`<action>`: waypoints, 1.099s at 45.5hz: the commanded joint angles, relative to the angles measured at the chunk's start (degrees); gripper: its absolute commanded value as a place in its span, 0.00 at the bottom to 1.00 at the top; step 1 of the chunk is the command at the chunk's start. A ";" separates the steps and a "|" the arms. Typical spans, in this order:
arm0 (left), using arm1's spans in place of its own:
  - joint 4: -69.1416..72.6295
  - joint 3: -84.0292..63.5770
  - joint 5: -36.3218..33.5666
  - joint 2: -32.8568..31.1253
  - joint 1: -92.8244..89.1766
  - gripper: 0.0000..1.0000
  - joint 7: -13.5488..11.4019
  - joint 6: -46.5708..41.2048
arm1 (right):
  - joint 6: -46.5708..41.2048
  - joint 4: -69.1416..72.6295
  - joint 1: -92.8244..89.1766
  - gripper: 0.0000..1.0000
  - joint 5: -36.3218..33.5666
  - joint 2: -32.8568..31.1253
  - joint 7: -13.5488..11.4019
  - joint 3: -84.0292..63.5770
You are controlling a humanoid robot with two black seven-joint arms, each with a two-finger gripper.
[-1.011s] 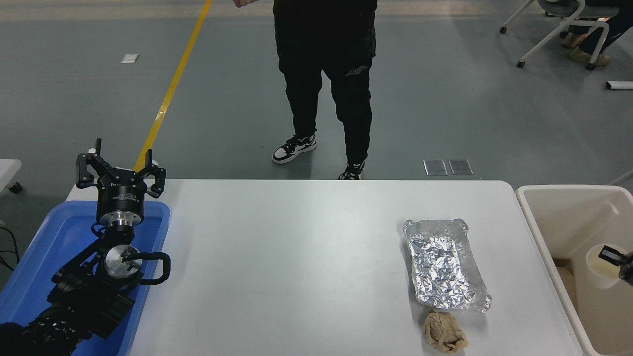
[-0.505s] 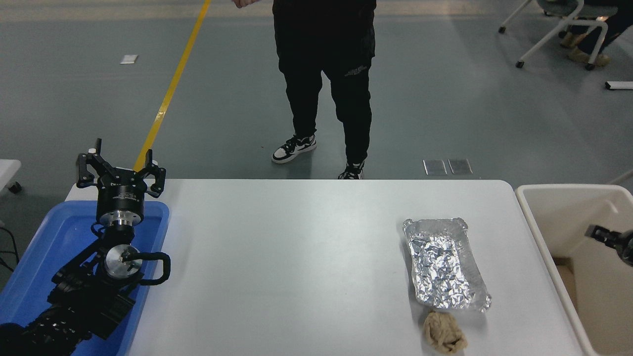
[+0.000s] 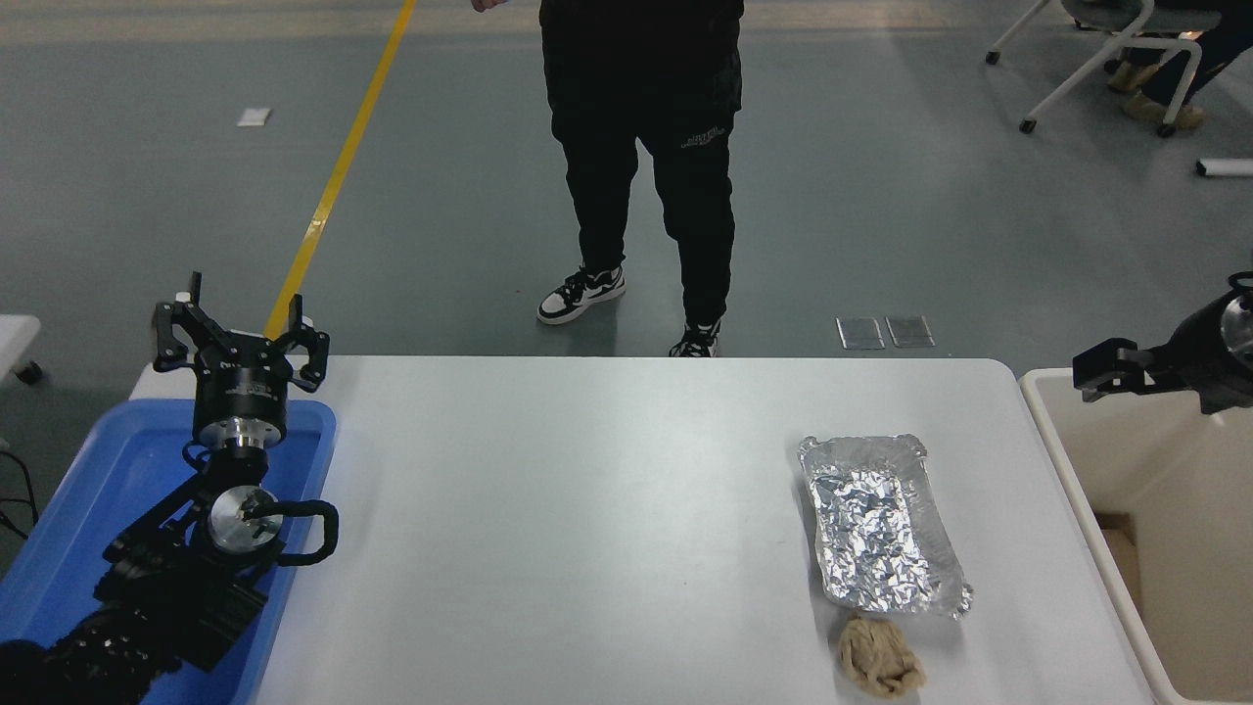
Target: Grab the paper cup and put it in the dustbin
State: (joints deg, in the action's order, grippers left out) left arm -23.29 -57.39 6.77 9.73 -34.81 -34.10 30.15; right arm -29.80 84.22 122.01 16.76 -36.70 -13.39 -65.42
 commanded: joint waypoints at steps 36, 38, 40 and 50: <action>0.00 0.00 0.17 -0.06 0.10 0.99 -0.09 -0.09 | -9.84 6.48 10.44 1.00 -10.17 12.53 0.03 -0.85; 0.00 0.00 0.17 -0.06 0.10 0.99 -0.09 -0.09 | -9.84 6.48 10.44 1.00 -10.17 12.53 0.03 -0.85; 0.00 -0.09 0.17 -0.06 0.01 0.99 -0.09 -0.09 | -9.84 6.48 10.44 1.00 -10.17 12.53 0.03 -0.94; 0.00 0.00 0.26 -0.06 0.01 0.99 -0.09 -0.09 | -9.75 6.48 10.44 1.00 -10.08 12.61 0.03 -1.12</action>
State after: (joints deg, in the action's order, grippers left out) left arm -23.29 -57.42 6.94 9.67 -34.74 -34.18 30.06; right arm -39.53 90.64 132.36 6.67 -24.26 -13.36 -66.33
